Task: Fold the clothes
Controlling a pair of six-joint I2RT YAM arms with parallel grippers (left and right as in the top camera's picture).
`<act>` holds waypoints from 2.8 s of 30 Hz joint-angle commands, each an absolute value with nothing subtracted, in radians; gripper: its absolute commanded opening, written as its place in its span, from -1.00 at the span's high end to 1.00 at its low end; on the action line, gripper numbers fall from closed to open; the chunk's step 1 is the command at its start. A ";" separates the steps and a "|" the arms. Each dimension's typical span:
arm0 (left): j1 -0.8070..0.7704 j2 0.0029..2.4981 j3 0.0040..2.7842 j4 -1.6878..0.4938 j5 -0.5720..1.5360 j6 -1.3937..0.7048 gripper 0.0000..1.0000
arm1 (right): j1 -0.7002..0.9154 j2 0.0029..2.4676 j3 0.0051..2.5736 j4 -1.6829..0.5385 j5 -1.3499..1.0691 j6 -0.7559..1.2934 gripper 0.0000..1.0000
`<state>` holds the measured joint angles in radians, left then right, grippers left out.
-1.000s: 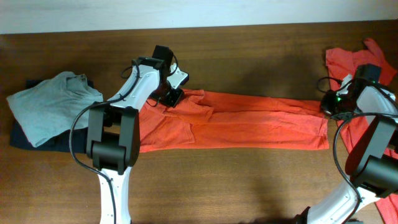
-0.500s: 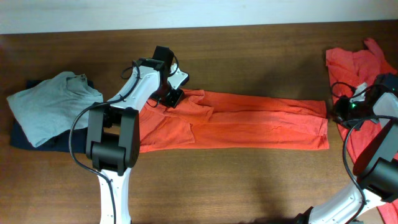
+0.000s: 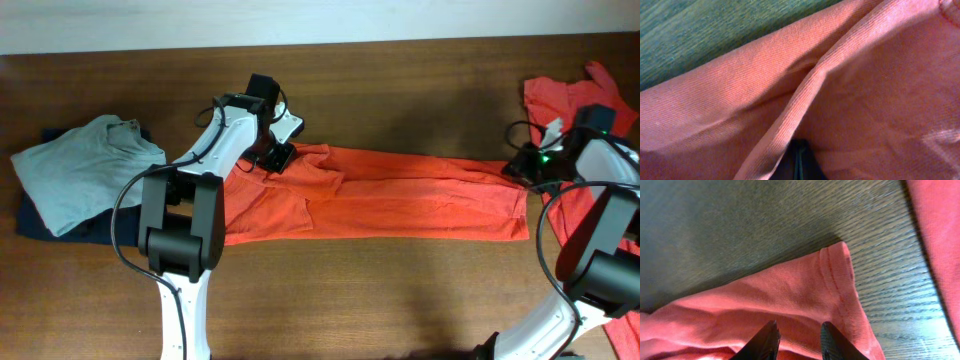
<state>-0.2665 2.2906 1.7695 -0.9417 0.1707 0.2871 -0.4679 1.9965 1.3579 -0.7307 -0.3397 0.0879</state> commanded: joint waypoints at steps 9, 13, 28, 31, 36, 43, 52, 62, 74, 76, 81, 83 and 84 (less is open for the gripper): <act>-0.266 2.358 1.716 -0.941 0.108 0.274 0.99 | -0.585 1.993 1.377 -0.687 -0.456 0.020 0.17; -0.266 2.358 1.716 -0.931 0.109 0.274 0.99 | -0.575 1.997 1.371 -0.693 -0.467 0.015 0.16; -0.266 2.358 1.716 -0.936 0.112 0.273 0.99 | -0.527 2.006 1.331 -0.672 -0.324 0.041 0.17; -0.266 2.358 1.716 -0.935 0.112 0.273 0.99 | -0.522 2.006 1.324 -0.663 -0.324 0.041 0.17; -0.266 2.358 1.716 -0.936 0.112 0.274 0.99 | -0.522 2.006 1.274 -0.604 -0.325 0.068 0.26; -0.266 2.358 1.716 -0.936 0.112 0.274 0.99 | -0.536 2.006 1.283 -0.564 -0.464 0.088 0.92; -0.266 2.358 1.716 -0.927 0.112 0.274 0.99 | -0.666 2.005 1.314 -0.462 -0.561 0.196 0.88; -0.266 2.357 1.725 -0.918 0.111 0.273 0.92 | -0.670 2.005 1.314 -0.565 -0.599 0.192 -0.15; -0.266 2.348 2.296 -1.298 0.111 0.273 -0.10 | -0.667 2.006 1.312 -0.759 -0.376 -0.072 -0.16; -0.266 2.348 2.421 -1.347 0.110 0.260 -0.19 | -0.667 2.008 1.309 -0.755 -0.376 -0.072 -0.15; -0.266 2.348 2.648 -1.411 0.111 0.255 -0.24 | -0.659 2.049 1.261 -0.751 -0.428 -0.072 -0.09; -0.266 2.348 2.698 -1.420 0.111 0.255 -0.29 | -0.646 2.068 1.246 -0.748 -0.458 -0.075 -0.02; -0.266 2.348 2.714 -1.423 0.111 0.255 -0.30 | -0.634 2.079 1.239 -0.753 -0.468 -0.079 0.01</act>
